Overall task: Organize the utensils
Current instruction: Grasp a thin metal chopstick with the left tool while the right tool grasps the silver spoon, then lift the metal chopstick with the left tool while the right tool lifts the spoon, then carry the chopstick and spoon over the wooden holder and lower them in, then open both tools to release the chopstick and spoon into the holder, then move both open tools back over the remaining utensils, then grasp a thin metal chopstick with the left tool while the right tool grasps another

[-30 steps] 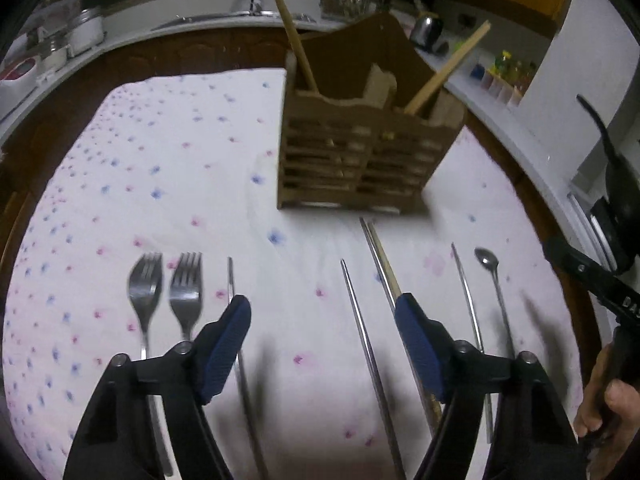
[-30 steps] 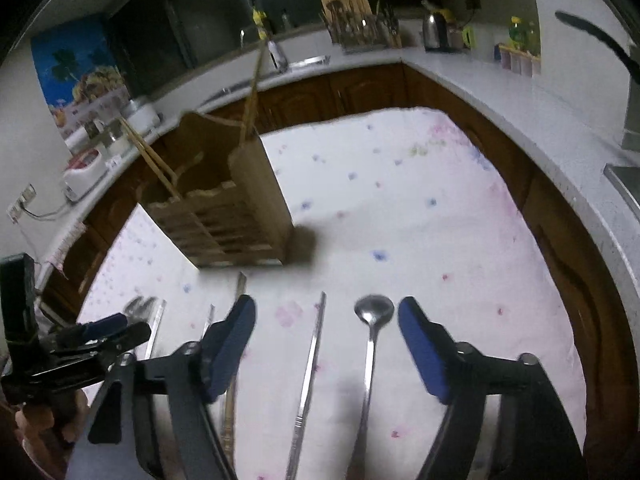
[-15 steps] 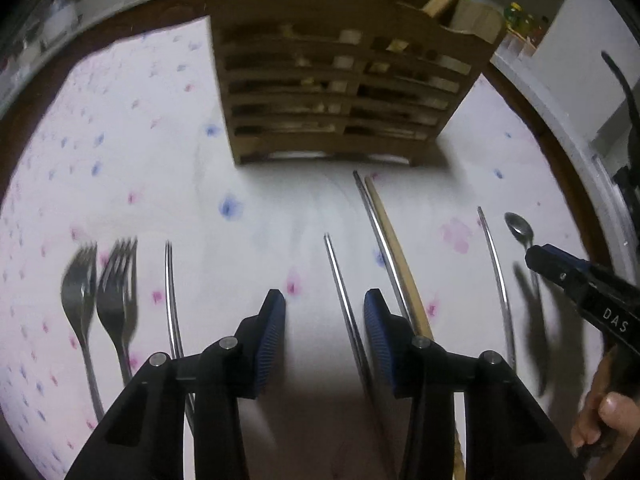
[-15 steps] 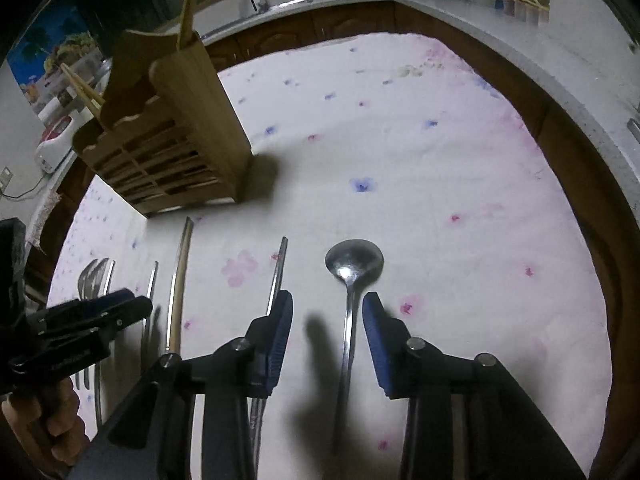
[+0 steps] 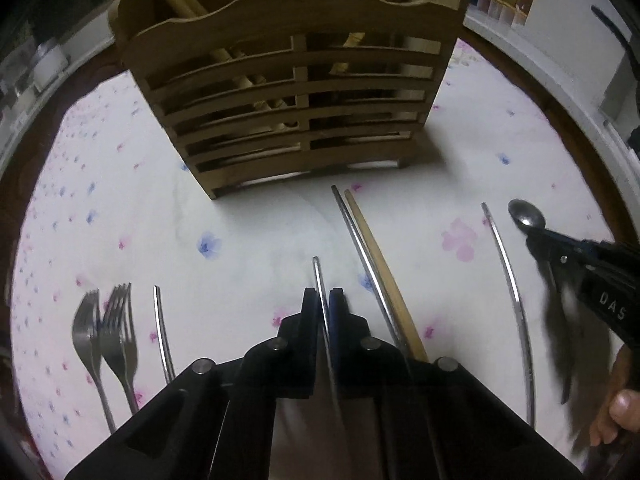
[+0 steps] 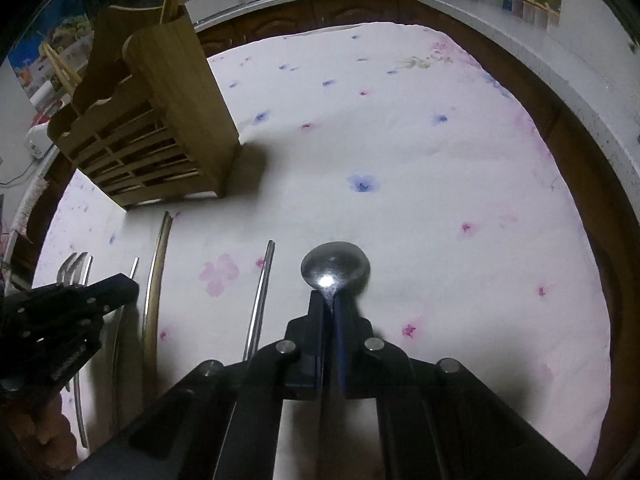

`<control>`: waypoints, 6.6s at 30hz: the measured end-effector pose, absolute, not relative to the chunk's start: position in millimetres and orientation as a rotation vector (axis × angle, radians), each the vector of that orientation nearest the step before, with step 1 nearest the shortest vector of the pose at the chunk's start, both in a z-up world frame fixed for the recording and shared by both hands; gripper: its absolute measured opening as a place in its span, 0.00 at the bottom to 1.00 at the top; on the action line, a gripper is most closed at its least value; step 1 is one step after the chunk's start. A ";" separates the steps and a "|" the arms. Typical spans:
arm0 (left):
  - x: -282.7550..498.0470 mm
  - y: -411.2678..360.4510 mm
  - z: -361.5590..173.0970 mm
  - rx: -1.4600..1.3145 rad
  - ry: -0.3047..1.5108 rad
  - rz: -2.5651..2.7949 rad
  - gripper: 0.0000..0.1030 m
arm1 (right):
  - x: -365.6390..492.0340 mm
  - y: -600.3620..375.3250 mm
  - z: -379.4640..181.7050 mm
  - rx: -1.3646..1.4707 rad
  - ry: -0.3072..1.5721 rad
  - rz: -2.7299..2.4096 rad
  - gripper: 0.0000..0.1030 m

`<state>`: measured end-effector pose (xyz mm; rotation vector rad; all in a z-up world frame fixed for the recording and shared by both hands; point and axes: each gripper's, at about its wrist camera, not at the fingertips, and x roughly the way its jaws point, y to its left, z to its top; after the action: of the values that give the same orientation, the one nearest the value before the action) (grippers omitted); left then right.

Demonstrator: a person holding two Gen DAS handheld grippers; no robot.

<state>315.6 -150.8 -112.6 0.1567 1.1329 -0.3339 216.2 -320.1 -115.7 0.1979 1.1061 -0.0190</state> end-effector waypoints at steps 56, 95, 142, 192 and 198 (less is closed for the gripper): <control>235.7 18.5 131.7 -0.279 0.386 -0.424 0.03 | 225.0 -274.5 112.8 0.137 0.567 0.081 0.02; 364.9 -41.6 20.9 -0.234 0.562 -0.340 0.04 | 319.5 -255.5 3.4 0.142 0.849 0.147 0.02; 247.8 21.8 10.4 -0.287 0.635 -0.270 0.96 | 211.1 -276.9 40.2 0.306 0.631 0.165 0.94; 328.0 -55.8 -98.7 0.039 1.178 -0.330 0.22 | 223.6 -280.0 -99.3 0.204 1.061 0.079 0.29; 330.0 -64.0 -103.1 0.074 1.168 -0.315 0.19 | 231.3 -274.6 -118.8 0.164 1.103 0.056 0.21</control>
<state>330.0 -64.0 -103.1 0.0742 1.1684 -0.3148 231.3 -274.6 -118.8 0.1643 1.1031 0.0557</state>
